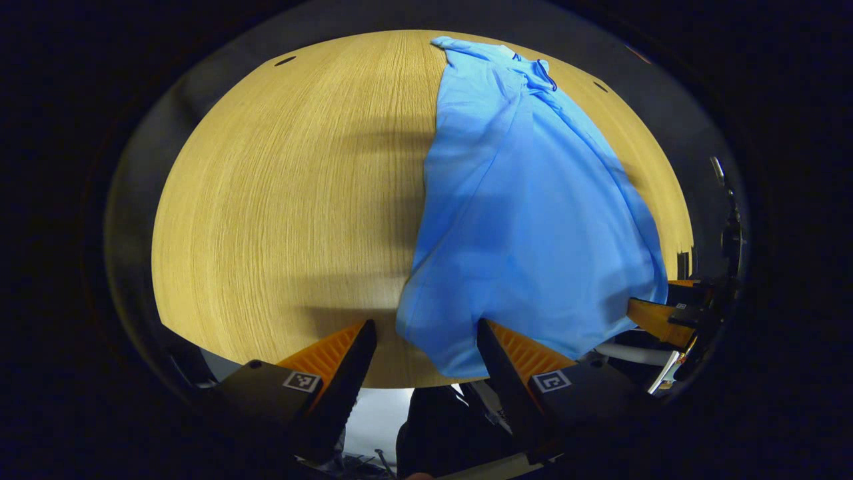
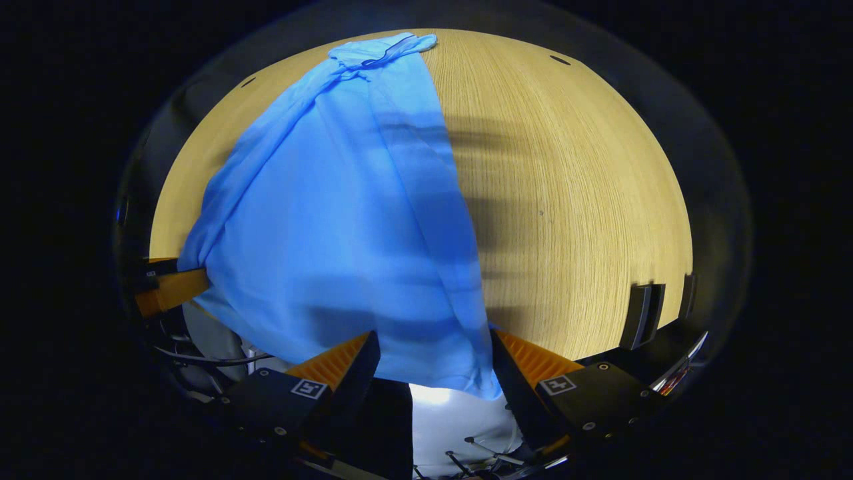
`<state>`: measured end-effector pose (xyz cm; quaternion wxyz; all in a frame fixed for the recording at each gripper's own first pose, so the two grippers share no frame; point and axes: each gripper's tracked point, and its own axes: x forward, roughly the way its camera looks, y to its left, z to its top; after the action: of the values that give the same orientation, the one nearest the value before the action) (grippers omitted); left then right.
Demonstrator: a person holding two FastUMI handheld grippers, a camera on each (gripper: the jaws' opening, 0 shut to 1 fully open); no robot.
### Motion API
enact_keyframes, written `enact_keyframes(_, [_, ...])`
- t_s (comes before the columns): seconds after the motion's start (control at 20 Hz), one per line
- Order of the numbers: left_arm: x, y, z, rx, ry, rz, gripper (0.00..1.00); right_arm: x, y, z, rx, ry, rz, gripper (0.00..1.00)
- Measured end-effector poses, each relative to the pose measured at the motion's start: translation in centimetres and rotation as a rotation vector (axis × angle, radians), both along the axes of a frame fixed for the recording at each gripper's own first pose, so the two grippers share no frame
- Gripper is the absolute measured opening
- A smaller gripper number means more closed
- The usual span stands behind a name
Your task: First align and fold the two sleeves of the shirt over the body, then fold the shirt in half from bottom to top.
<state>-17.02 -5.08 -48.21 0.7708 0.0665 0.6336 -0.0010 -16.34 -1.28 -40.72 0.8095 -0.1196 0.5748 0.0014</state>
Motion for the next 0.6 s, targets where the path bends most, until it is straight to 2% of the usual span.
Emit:
enact_keyframes(0.05, [0.0, 0.1, -0.1, 0.026, 0.002, -0.002, 1.0, 0.0, 0.0, 0.0, -0.002, 0.001, -0.001, 0.99])
enact_keyframes(0.15, [0.1, 0.2, -0.3, 0.057, -0.001, -0.013, 0.9, -0.1, 0.0, 0.0, 0.0, -0.001, -0.003, 0.99])
enact_keyframes(0.25, [0.1, -0.3, -0.2, 0.054, 0.002, -0.025, 0.72, -0.2, 0.1, 0.0, -0.001, -0.004, 0.004, 0.99])
enact_keyframes(0.3, [0.3, -0.4, -0.4, 0.052, 0.003, -0.039, 0.54, -0.2, 0.0, -0.1, -0.001, -0.004, 0.005, 0.99])
enact_keyframes(0.35, [0.4, -0.4, -0.5, 0.048, 0.0, -0.048, 0.49, -0.4, 0.1, -0.1, -0.002, 0.01, 0.009, 0.99])
enact_keyframes(0.4, [0.4, -0.4, -0.6, 0.041, -0.009, -0.038, 0.36, -0.6, 0.1, -0.2, -0.003, 0.018, 0.009, 0.92])
enact_keyframes(0.45, [0.4, -0.5, -0.3, 0.028, -0.011, -0.027, 0.25, -0.5, 0.3, -0.3, 0.0, 0.015, 0.002, 0.84])
enact_keyframes(0.5, [0.5, -0.6, -0.6, 0.018, -0.011, -0.021, 0.16, -0.3, 0.4, -0.2, 0.007, 0.004, -0.01, 0.57])
enact_keyframes(0.6, [0.4, -0.8, -0.5, -0.01, -0.02, -0.013, 0.16, -0.2, 0.8, -0.1, 0.041, -0.005, -0.038, 0.02])
